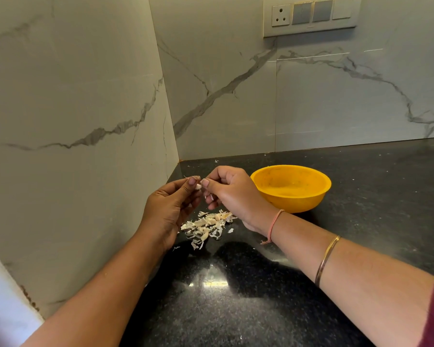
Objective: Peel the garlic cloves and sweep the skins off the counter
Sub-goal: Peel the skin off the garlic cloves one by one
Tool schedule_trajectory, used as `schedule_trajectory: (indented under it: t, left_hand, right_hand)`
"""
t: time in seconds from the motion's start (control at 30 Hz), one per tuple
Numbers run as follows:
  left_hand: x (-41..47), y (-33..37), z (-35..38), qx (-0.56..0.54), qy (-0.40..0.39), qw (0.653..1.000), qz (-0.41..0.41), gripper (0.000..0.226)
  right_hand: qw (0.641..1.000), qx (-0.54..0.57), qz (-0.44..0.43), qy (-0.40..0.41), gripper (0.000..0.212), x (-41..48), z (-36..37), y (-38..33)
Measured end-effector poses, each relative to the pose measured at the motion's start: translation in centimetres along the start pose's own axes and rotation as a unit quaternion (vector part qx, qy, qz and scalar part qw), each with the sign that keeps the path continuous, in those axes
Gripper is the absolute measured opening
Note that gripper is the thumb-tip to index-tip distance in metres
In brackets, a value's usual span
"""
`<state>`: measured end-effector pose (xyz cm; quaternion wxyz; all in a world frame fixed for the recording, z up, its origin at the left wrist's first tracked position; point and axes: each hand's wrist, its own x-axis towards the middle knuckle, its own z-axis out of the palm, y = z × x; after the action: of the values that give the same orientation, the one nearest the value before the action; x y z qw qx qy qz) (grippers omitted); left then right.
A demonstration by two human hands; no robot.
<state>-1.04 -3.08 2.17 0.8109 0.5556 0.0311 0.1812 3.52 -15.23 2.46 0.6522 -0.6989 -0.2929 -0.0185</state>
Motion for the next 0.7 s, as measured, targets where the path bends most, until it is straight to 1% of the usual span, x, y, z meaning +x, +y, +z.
schedule_trajectory:
  t: [0.07, 0.13, 0.23, 0.3, 0.37, 0.43, 0.53, 0.63, 0.7]
  left_hand:
    - [0.00, 0.02, 0.01, 0.006, 0.008, 1.000, 0.003, 0.009]
    - [-0.02, 0.02, 0.01, 0.012, 0.014, 1.000, 0.002, 0.007]
    - [-0.10, -0.05, 0.00, 0.024, 0.008, 1.000, 0.002, 0.015]
    - [-0.07, -0.10, -0.02, 0.029, 0.010, 1.000, 0.005, 0.016]
    - [-0.03, -0.15, -0.04, 0.033, 0.019, 0.999, 0.008, 0.009]
    - [0.00, -0.17, -0.04, 0.037, 0.032, 0.999, 0.012, 0.006]
    - [0.06, -0.17, -0.13, 0.048, 0.039, 0.998, 0.022, 0.006]
    - [0.15, -0.18, -0.29, 0.064, 0.042, 0.997, 0.032, 0.009]
    - [0.13, -0.21, -0.31, 0.072, 0.043, 0.996, 0.035, 0.012]
  right_hand:
    - [1.000, -0.002, 0.011, -0.005, 0.018, 0.00, 0.01, -0.08]
    - [1.000, -0.023, 0.016, -0.001, 0.018, 0.10, 0.01, 0.02]
    - [0.996, -0.085, 0.018, 0.022, 0.019, 0.15, -0.11, 0.18]
    - [0.994, -0.105, 0.010, 0.042, 0.030, 0.06, -0.33, 0.03]
    - [0.991, -0.123, -0.007, 0.047, 0.040, -0.02, -0.52, -0.16]
    - [0.986, -0.161, -0.036, 0.035, 0.036, -0.02, -0.63, -0.18]
    - [0.986, -0.159, -0.049, 0.006, 0.013, -0.07, -0.58, 0.02]
    - [0.979, -0.185, -0.082, -0.012, 0.011, -0.26, -0.56, -0.06]
    - [0.973, -0.205, -0.105, -0.009, 0.011, -0.33, -0.54, -0.09]
